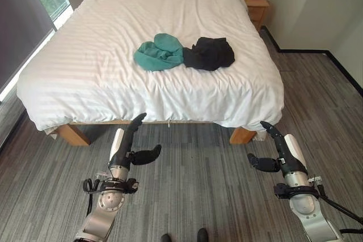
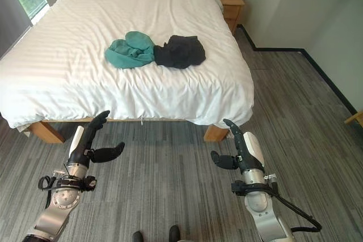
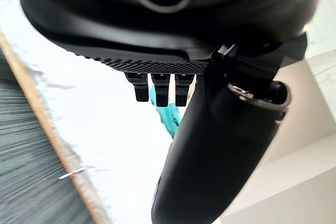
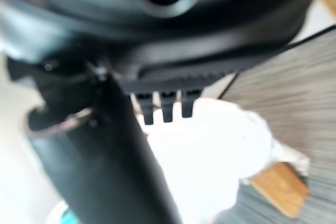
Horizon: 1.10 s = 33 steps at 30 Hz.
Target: Pick up bed clothes into laundry basket.
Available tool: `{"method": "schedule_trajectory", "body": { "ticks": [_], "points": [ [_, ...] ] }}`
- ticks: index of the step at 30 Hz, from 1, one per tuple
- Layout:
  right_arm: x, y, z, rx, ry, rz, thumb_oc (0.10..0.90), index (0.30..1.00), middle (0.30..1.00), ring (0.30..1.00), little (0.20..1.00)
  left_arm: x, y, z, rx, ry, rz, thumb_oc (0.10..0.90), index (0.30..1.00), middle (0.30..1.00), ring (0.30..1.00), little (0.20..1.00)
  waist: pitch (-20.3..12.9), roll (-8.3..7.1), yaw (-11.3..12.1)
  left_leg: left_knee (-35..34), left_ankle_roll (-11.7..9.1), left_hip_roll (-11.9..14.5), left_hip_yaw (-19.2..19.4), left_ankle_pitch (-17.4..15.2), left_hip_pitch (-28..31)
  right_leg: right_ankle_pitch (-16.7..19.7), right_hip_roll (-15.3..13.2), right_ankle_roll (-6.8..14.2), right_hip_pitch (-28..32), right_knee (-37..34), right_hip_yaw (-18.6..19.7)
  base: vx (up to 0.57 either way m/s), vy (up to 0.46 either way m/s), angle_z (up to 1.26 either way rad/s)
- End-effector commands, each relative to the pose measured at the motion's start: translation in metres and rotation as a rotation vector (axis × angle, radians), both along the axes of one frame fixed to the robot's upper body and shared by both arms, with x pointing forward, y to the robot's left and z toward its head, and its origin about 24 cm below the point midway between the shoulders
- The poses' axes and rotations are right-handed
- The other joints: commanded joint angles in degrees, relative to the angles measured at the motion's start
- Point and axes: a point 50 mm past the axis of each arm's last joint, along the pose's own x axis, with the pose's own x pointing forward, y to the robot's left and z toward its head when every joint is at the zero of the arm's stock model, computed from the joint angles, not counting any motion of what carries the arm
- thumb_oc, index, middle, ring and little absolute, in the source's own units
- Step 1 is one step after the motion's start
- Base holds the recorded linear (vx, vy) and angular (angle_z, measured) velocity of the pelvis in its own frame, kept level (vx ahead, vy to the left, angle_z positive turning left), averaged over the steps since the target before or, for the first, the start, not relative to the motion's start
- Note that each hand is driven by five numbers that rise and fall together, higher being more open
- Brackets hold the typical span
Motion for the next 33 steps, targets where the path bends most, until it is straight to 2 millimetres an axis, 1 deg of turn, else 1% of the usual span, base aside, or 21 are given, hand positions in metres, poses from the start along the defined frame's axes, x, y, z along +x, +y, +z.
{"method": "schedule_trajectory", "body": {
  "ticks": [1,10,11,12,13,14,16,17,18,19,21,23,25,26,27,28,29,30,31,32,33],
  "points": [
    [0.007,-0.003,0.041,-0.049,-0.216,0.019,0.800,0.900,0.900,0.900,0.900,0.013,0.001,0.036,0.006,-0.189,-0.024,0.800,0.900,0.900,0.900,0.900,-3.6,-0.45,0.2,0.3,-7.6,5.9,-1.5,-3.6,0.6,-5.0,-4.1,6.6,2.6,0.7,1.0,0.00,0.000,0.00],
    [0.007,0.001,0.040,0.060,-0.231,-0.001,0.800,0.900,0.900,0.900,0.900,0.013,0.023,0.023,0.067,-0.113,0.080,0.800,0.900,0.900,0.900,0.900,0.4,-0.73,-0.3,1.5,-7.9,7.9,-1.1,-2.3,0.8,-6.4,-1.6,4.5,0.4,3.9,2.9,-0.04,-0.063,0.02],
    [0.008,0.003,0.049,0.051,-0.268,0.020,0.800,0.900,0.900,0.900,0.900,0.013,0.029,0.027,0.083,-0.131,0.102,0.800,0.900,0.900,0.900,0.900,2.6,-2.11,0.5,10.8,-8.6,8.7,-0.1,-3.5,-3.2,-6.8,-1.6,3.1,0.4,4.8,4.0,-0.07,-0.230,-0.23],
    [0.007,0.002,0.051,0.043,-0.278,0.024,0.800,0.900,0.900,0.900,0.900,0.012,0.031,0.029,0.088,-0.140,0.112,0.800,0.900,0.900,0.900,0.900,4.0,-2.89,1.2,16.8,-8.8,9.6,-0.6,-1.6,-6.3,-7.0,-1.4,2.3,1.0,4.8,4.6,-0.06,-0.205,-0.34],
    [0.007,0.002,0.052,0.044,-0.280,0.023,0.800,0.900,0.900,0.900,0.900,0.013,0.031,0.030,0.089,-0.142,0.111,0.800,0.900,0.900,0.900,0.900,4.0,-2.68,1.2,18.9,-9.0,10.1,-0.9,-2.5,-7.6,-6.9,-1.1,2.1,0.8,4.8,4.5,-0.02,-0.210,-0.48],
    [0.007,0.000,0.052,0.045,-0.279,0.018,0.800,0.900,0.900,0.900,0.900,0.014,0.030,0.030,0.072,-0.150,0.127,0.800,0.900,0.900,0.900,0.900,6.2,-3.31,2.4,27.5,-8.7,10.6,-2.6,2.0,-13.0,-7.6,-0.6,0.6,1.7,5.1,5.0,0.01,-0.173,-0.57],
    [0.007,-0.002,0.050,0.044,-0.268,0.010,0.800,0.900,0.900,0.900,0.900,0.014,0.030,0.028,0.066,-0.147,0.136,0.800,0.900,0.900,0.900,0.900,6.6,-3.32,2.5,29.7,-8.1,10.3,-2.8,1.8,-15.8,-8.3,-0.4,0.2,1.9,5.3,4.8,0.07,-0.111,-0.35],
    [0.006,-0.003,0.049,0.037,-0.252,0.007,0.800,0.900,0.900,0.900,0.900,0.013,0.030,0.029,0.056,-0.151,0.142,0.800,0.900,0.900,0.900,0.900,6.7,-3.10,2.9,28.4,-7.5,9.5,-2.0,1.2,-17.5,-8.8,-0.1,0.0,2.4,5.3,4.8,0.29,0.006,-0.02],
    [0.007,-0.004,0.049,0.025,-0.243,0.007,0.800,0.900,0.900,0.900,0.900,0.011,0.028,0.026,0.043,-0.139,0.139,0.800,0.900,0.900,0.900,0.900,6.1,-2.57,3.6,23.3,-6.3,7.8,0.8,-0.9,-19.5,-10.3,0.2,0.4,3.6,4.4,5.5,0.31,0.012,0.03],
    [0.007,-0.004,0.049,0.024,-0.242,0.007,0.800,0.900,0.900,0.900,0.900,0.011,0.028,0.026,0.042,-0.137,0.139,0.800,0.900,0.900,0.900,0.900,5.9,-2.80,3.8,22.7,-6.1,7.4,1.3,-1.0,-19.1,-10.4,-0.2,0.6,3.7,4.3,5.7,0.39,0.054,-0.06],
    [0.007,-0.007,0.047,0.025,-0.230,0.000,0.800,0.900,0.900,0.900,0.900,0.009,0.027,0.023,0.041,-0.122,0.131,0.800,0.900,0.900,0.900,0.900,5.6,-1.32,4.3,15.2,-6.8,7.4,5.8,2.1,-20.1,-11.8,0.8,1.2,5.6,3.4,6.1,0.37,0.059,-0.04],
    [0.011,-0.011,0.050,0.014,-0.236,-0.016,0.800,0.900,0.900,0.900,0.900,0.010,0.025,0.022,0.040,-0.116,0.123,0.800,0.900,0.900,0.900,0.900,5.4,-0.78,4.7,6.4,-7.0,7.5,12.0,4.5,-21.3,-14.1,0.5,1.9,7.8,3.0,6.3,0.42,0.061,-0.01],
    [0.013,-0.007,0.053,0.009,-0.241,0.001,0.800,0.900,0.900,0.900,0.900,0.006,0.025,0.018,0.032,-0.100,0.120,0.800,0.900,0.900,0.900,0.900,4.2,0.01,5.1,1.7,-6.1,6.8,11.6,4.5,-20.4,-16.0,-0.2,3.0,9.2,3.8,6.5,0.45,0.077,-0.08],
    [0.013,-0.003,0.054,-0.001,-0.247,0.018,0.800,0.900,0.900,0.900,0.900,0.005,0.024,0.018,0.036,-0.100,0.114,0.800,0.900,0.900,0.900,0.900,3.7,0.53,5.3,1.8,-5.5,6.0,9.8,6.3,-20.3,-17.3,-0.2,2.8,10.0,5.4,6.6,0.48,0.085,-0.27],
    [0.012,-0.003,0.053,-0.010,-0.242,0.018,0.800,0.900,0.900,0.900,0.900,0.003,0.023,0.017,0.032,-0.095,0.107,0.800,0.900,0.900,0.900,0.900,3.2,0.63,5.4,2.1,-5.2,5.6,9.2,7.3,-20.0,-17.7,-0.2,2.8,10.6,6.7,7.2,0.48,0.058,-0.38],
    [0.011,-0.001,0.050,-0.014,-0.233,0.019,0.800,0.900,0.900,0.900,0.900,0.004,0.023,0.016,0.036,-0.087,0.098,0.800,0.900,0.900,0.900,0.900,2.6,-0.13,5.2,2.0,-4.7,4.9,9.2,7.3,-19.0,-18.4,-0.7,3.3,10.3,10.1,7.1,0.43,0.035,-0.38],
    [0.012,0.000,0.049,-0.015,-0.233,0.016,0.800,0.900,0.900,0.900,0.900,0.007,0.022,0.017,0.046,-0.083,0.087,0.800,0.900,0.900,0.900,0.900,2.4,-0.74,5.0,1.8,-4.2,4.6,9.7,6.6,-17.7,-17.1,-1.0,4.6,9.3,14.7,6.6,0.45,0.037,-0.29],
    [0.016,0.005,0.049,-0.026,-0.238,0.011,0.800,0.900,0.900,0.900,0.900,0.012,0.021,0.021,0.076,-0.092,0.070,0.800,0.900,0.900,0.900,0.900,3.1,-1.16,3.7,1.4,-3.0,3.9,10.7,4.1,-13.5,-11.5,-2.7,7.9,4.7,27.1,4.8,0.29,0.026,-0.19],
    [0.016,0.005,0.049,-0.027,-0.241,0.012,0.800,0.900,0.900,0.900,0.900,0.012,0.022,0.021,0.076,-0.094,0.071,0.800,0.900,0.900,0.900,0.900,3.1,-0.80,4.1,1.3,-3.0,4.5,11.0,4.4,-13.7,-11.1,-2.1,7.8,4.2,27.3,5.2,0.24,0.038,0.02],
    [0.019,0.007,0.052,-0.034,-0.259,0.008,0.800,0.900,0.900,0.900,0.900,0.015,0.021,0.024,0.092,-0.105,0.062,0.800,0.900,0.900,0.900,0.900,3.8,-0.53,3.2,1.0,-2.6,4.8,11.2,3.4,-11.1,-7.1,-2.3,9.1,1.0,34.4,4.3,0.17,0.031,0.14],
    [0.021,0.009,0.053,-0.031,-0.267,0.006,0.800,0.900,0.900,0.900,0.900,0.018,0.022,0.026,0.104,-0.113,0.062,0.800,0.900,0.900,0.900,0.900,4.3,0.26,2.6,0.6,-2.3,5.5,11.5,2.3,-8.6,-5.7,-3.1,9.6,-2.0,39.6,2.8,0.33,0.045,0.19]
  ]
}}
